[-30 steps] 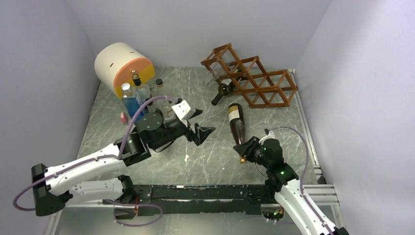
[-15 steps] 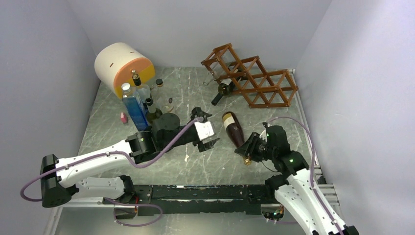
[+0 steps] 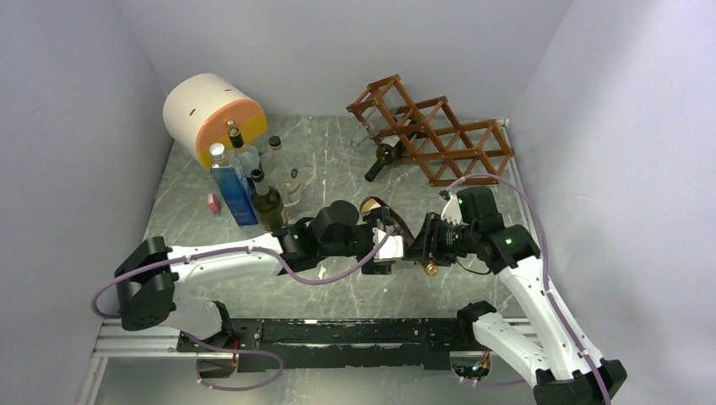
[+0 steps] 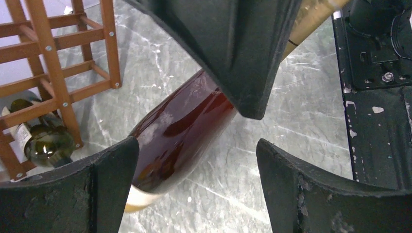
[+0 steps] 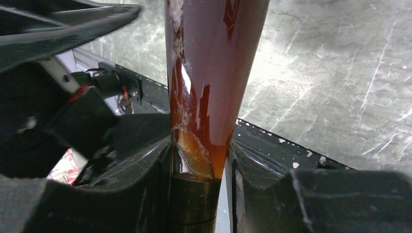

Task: Take the wine bottle off the wine rack

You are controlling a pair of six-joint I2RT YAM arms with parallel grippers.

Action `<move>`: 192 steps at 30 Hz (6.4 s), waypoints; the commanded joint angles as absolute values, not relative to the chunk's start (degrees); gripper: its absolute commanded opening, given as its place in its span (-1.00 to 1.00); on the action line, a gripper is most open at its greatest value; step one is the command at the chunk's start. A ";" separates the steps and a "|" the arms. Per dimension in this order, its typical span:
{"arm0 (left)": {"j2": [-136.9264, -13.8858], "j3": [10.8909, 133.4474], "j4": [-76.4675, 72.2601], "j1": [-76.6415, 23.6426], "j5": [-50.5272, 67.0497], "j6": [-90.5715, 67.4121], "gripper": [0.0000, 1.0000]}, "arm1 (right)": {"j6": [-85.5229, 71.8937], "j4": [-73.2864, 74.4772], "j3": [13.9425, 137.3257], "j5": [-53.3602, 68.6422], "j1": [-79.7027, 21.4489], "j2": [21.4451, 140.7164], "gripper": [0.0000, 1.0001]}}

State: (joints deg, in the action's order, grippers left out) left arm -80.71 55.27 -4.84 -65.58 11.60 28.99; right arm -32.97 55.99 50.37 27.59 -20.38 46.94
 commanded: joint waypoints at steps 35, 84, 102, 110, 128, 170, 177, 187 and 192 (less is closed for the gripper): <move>-89.16 44.93 -40.98 -67.24 4.95 22.22 -0.86 | -17.54 49.45 62.37 45.19 -20.48 53.82 0.12; -67.12 26.66 -43.43 -57.83 -25.26 2.02 0.57 | -38.17 -0.59 58.82 -1.48 -20.58 84.53 0.89; -55.87 32.84 -21.72 -57.83 -14.81 -2.36 0.99 | -49.02 -18.71 60.99 -18.25 -26.67 106.52 0.82; -50.40 39.68 -7.39 -57.83 -14.63 -5.65 0.99 | -51.70 -22.47 66.50 -19.79 -27.44 114.90 0.60; -46.00 50.91 3.48 -57.83 -14.79 -5.51 0.99 | -54.20 -24.99 66.67 -22.24 -27.95 117.08 -0.30; -61.56 79.26 12.05 -58.21 -4.13 9.05 0.93 | -38.08 -2.96 33.28 13.71 -26.13 68.23 -1.00; -68.46 78.54 11.63 -64.95 -1.06 21.31 0.95 | -30.28 15.50 33.28 26.69 -14.21 56.77 -1.00; -75.42 68.14 3.37 -72.81 -0.83 42.72 0.98 | -23.96 41.35 41.87 32.67 -10.58 47.85 -1.00; -78.91 64.85 1.10 -73.30 0.45 51.70 0.97 | -21.70 49.48 43.47 37.25 -10.58 44.46 -1.00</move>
State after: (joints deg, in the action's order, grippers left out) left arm -77.25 65.78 6.81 -72.97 -2.11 41.65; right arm -25.96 44.75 39.11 30.81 -10.72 48.10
